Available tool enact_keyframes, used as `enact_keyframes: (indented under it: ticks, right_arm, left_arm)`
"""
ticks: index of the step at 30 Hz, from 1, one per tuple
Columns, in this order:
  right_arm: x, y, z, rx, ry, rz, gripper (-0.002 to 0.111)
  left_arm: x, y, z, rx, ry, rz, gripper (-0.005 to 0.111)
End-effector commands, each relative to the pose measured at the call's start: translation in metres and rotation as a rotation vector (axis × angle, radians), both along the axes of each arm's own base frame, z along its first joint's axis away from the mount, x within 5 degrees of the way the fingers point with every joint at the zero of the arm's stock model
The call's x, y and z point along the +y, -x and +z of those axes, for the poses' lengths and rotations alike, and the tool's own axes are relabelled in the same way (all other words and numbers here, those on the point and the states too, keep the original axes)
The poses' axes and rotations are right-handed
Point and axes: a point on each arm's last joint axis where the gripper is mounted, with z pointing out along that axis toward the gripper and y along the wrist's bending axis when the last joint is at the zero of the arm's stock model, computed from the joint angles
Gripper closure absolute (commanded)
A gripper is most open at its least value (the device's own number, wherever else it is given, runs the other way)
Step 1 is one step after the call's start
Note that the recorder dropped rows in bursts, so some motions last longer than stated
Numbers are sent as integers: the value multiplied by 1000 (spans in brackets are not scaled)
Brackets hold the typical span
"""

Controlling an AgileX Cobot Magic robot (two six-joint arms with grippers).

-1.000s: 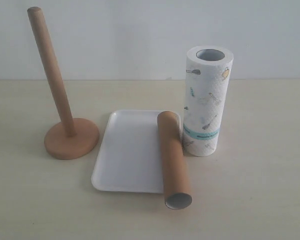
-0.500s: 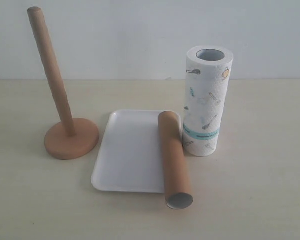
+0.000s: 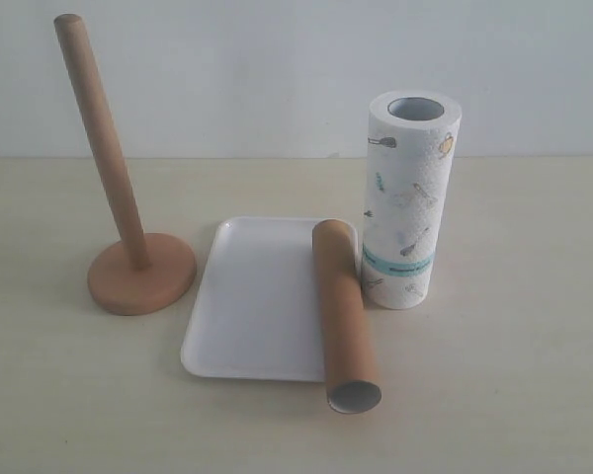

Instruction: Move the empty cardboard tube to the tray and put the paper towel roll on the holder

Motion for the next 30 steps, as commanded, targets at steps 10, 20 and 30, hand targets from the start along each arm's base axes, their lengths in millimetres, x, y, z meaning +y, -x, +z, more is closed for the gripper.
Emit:
enact_keyframes:
  ticks: [10, 20, 30]
  right_arm:
    - [0, 0, 1, -16, 5, -2, 101]
    - [0, 0, 2, -17, 5, -2, 101]
    - [0, 0, 2, -17, 5, -2, 101]
  left_arm:
    - [-1, -46, -75, -139, 30, 237, 103]
    - [-2, -51, -123, 77, 22, 204, 103]
    - [-3, -51, -124, 81, -32, 180, 103]
